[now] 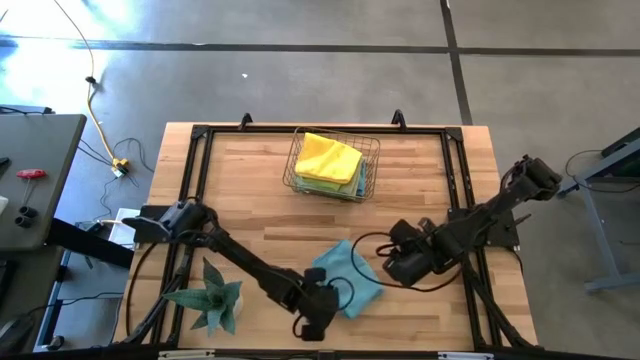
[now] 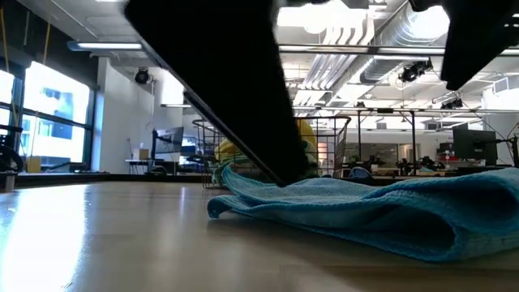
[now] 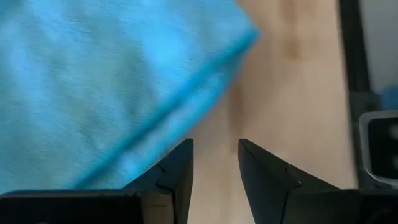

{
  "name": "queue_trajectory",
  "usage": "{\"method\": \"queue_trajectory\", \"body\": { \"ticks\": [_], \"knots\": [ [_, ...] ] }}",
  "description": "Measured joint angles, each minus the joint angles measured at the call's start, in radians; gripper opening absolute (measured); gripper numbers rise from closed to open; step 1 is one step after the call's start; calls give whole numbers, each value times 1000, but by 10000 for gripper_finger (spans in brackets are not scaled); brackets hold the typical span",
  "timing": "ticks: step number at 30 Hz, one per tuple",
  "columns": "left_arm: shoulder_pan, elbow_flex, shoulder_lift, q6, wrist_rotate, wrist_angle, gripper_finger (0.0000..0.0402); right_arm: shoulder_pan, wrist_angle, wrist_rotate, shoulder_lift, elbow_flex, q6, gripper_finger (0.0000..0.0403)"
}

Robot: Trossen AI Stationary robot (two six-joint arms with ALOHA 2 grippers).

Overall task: Fold microfiber towels
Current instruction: Stack the blue towel on top of the stacked towels into the wire basket

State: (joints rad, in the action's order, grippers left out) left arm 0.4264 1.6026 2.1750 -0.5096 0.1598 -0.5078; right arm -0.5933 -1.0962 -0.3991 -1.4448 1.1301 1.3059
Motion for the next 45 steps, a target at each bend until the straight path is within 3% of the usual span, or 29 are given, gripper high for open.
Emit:
{"method": "queue_trajectory", "body": {
  "ticks": [6,13,17,19,24,29,33,38,41,45],
  "knots": [
    [-33,-3,0,56,4,4,117,14,47,-11,-63,-2,3,167],
    [-51,-3,0,91,-32,-4,117,72,136,230,-27,-208,-3,167],
    [-21,-3,0,23,-1,-57,117,76,330,323,50,-344,27,167],
    [-1,-3,-12,-5,38,-103,117,70,481,313,96,-399,51,167],
    [19,-3,-47,46,130,-160,117,62,736,167,196,-474,45,167],
    [-2,-12,-55,114,131,-186,117,70,810,125,232,-475,40,167],
    [-5,-121,-110,93,126,-207,109,72,831,114,231,-476,41,167],
    [-4,-326,-310,60,111,-59,88,72,827,118,229,-476,75,167],
    [-29,-443,-424,16,128,129,78,72,821,108,229,-476,56,167],
    [-59,-549,-465,-107,204,401,69,75,780,29,229,-476,53,167]
  ]
}}
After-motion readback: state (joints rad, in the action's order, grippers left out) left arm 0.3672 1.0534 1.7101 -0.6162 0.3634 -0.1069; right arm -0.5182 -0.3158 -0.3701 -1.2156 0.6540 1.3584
